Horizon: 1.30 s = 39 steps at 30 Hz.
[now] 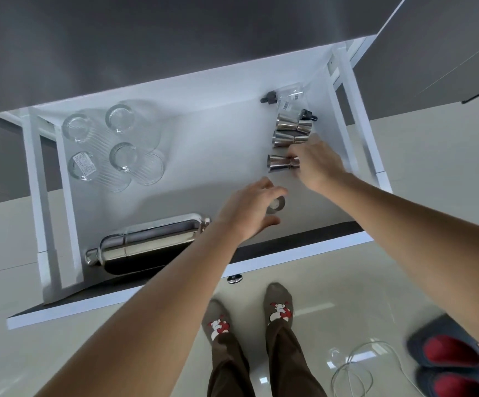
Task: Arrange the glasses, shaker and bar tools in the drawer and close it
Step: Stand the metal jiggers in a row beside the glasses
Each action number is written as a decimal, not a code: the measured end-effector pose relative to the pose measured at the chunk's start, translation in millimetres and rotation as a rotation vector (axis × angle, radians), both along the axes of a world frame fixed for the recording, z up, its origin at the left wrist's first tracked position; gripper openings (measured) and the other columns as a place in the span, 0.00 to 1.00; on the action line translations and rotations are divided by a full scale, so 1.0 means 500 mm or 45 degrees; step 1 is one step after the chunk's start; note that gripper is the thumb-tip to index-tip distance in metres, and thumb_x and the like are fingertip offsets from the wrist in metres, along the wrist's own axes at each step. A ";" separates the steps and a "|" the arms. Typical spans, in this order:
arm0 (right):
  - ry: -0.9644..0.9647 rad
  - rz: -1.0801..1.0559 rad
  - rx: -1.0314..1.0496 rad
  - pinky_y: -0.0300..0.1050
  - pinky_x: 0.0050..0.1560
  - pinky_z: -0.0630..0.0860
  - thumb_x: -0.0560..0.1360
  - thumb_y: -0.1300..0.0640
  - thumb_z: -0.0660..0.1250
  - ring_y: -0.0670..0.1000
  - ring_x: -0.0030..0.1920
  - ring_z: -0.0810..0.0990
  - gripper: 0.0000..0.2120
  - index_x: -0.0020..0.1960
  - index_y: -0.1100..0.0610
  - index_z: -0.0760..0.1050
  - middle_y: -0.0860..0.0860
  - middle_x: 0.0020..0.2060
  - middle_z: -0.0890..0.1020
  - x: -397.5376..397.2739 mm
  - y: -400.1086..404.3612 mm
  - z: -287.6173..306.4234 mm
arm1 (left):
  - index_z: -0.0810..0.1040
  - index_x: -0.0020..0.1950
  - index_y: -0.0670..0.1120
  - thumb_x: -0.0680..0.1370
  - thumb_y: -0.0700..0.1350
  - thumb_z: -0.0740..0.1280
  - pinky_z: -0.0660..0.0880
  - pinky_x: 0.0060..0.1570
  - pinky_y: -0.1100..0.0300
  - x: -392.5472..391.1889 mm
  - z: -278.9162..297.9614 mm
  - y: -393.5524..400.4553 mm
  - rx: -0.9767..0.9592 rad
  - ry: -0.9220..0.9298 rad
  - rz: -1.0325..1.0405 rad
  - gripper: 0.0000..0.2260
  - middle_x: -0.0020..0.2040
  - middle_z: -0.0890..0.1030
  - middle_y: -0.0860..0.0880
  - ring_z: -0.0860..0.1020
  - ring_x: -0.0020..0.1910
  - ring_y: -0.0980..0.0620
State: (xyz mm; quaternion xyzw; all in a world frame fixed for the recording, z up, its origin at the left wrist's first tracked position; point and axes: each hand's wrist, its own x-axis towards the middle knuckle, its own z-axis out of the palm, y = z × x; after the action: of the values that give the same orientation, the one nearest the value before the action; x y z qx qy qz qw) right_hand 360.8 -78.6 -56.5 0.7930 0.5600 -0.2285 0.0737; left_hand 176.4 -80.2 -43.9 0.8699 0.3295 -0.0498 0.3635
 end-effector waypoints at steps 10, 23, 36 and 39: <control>0.257 0.038 0.289 0.48 0.47 0.72 0.72 0.53 0.67 0.61 0.52 0.76 0.11 0.49 0.59 0.77 0.61 0.47 0.80 -0.055 0.062 0.000 | 0.78 0.55 0.44 0.73 0.48 0.69 0.80 0.45 0.49 -0.064 -0.001 0.104 0.266 -0.245 0.604 0.13 0.47 0.83 0.44 0.82 0.43 0.43; 0.376 0.086 0.545 0.42 0.41 0.68 0.73 0.65 0.64 0.57 0.46 0.76 0.09 0.53 0.63 0.74 0.59 0.51 0.76 -0.205 0.235 0.009 | 0.73 0.67 0.42 0.77 0.43 0.65 0.72 0.60 0.53 -0.140 -0.026 0.293 0.442 0.169 0.827 0.18 0.61 0.78 0.39 0.76 0.61 0.41; 0.420 -0.122 0.623 0.53 0.54 0.76 0.71 0.67 0.62 0.57 0.52 0.79 0.18 0.60 0.59 0.72 0.58 0.53 0.79 -0.140 0.209 -0.019 | 0.67 0.67 0.44 0.74 0.37 0.67 0.77 0.51 0.54 -0.100 0.017 0.231 0.551 0.014 0.978 0.23 0.66 0.67 0.42 0.77 0.56 0.44; 0.234 -0.232 0.658 0.51 0.55 0.76 0.72 0.70 0.58 0.58 0.53 0.79 0.16 0.56 0.60 0.76 0.59 0.54 0.80 -0.051 0.177 -0.011 | 0.71 0.63 0.43 0.72 0.37 0.67 0.77 0.48 0.51 -0.055 0.023 0.175 0.522 -0.206 0.665 0.19 0.62 0.71 0.41 0.76 0.55 0.43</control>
State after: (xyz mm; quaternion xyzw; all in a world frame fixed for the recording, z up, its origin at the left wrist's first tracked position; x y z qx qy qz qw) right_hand 335.3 10.1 -62.0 0.8085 0.5304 -0.1549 -0.2026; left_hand 148.9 7.1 -32.3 0.8123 0.5143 0.1815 0.2067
